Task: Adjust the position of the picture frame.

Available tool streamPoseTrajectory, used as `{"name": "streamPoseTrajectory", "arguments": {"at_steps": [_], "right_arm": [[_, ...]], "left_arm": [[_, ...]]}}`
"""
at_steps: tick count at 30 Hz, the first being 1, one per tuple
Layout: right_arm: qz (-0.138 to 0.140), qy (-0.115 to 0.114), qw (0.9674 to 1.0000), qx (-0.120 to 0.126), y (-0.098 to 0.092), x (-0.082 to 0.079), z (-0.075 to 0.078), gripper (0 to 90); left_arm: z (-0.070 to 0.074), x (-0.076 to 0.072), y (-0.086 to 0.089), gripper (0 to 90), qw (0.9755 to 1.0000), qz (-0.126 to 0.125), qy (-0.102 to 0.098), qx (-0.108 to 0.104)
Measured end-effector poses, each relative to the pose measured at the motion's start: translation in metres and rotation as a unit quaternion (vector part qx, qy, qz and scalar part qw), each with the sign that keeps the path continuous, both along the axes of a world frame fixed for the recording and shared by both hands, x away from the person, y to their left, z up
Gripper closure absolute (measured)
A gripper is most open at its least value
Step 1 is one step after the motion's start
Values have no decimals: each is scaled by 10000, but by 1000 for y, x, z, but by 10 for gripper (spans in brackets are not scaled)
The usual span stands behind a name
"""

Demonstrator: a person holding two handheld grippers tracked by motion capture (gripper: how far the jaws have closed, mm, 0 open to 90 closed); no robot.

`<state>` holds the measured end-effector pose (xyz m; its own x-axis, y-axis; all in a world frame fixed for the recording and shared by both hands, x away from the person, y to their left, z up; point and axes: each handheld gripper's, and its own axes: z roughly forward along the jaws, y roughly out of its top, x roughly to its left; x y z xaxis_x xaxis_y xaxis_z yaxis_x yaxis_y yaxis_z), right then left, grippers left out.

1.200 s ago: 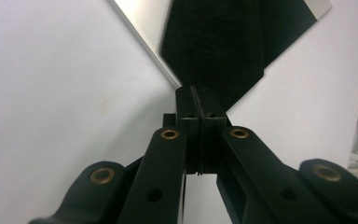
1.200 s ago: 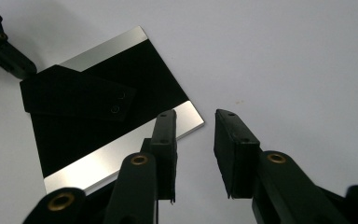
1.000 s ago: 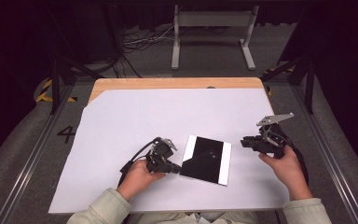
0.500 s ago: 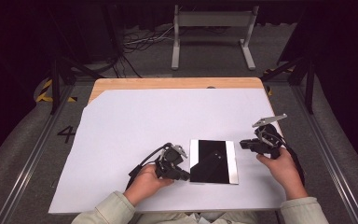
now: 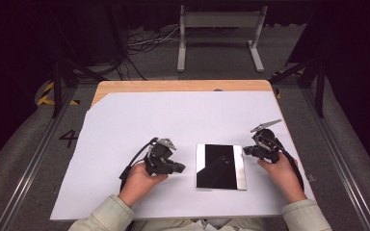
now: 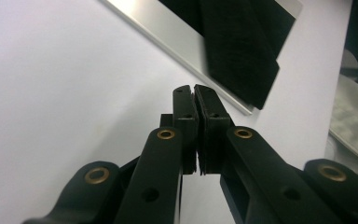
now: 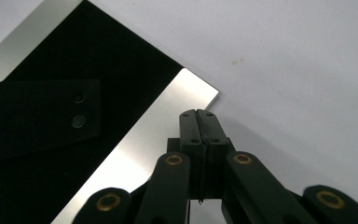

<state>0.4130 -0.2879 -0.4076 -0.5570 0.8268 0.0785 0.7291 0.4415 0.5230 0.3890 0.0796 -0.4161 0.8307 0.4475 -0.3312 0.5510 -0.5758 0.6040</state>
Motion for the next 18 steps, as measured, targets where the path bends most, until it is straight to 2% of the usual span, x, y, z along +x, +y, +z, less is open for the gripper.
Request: {"name": "streamPoseTrajectory", "arguments": {"at_steps": [3,7,14,18], "right_arm": [[-148,32,9999,34,2,5,-4,900],[-185,31,9998,-40,5,9,-7,900],[-316,114,9994,-18,5,14,-11,900],[-411,68,9991,53,6,16,-12,900]], "left_arm": [[4,2,11,877,9998,188,-104,-40],[9,3,23,860,9983,431,-381,77],[9,6,40,850,9965,734,-404,25],[4,6,34,850,9973,634,-345,131]]}}
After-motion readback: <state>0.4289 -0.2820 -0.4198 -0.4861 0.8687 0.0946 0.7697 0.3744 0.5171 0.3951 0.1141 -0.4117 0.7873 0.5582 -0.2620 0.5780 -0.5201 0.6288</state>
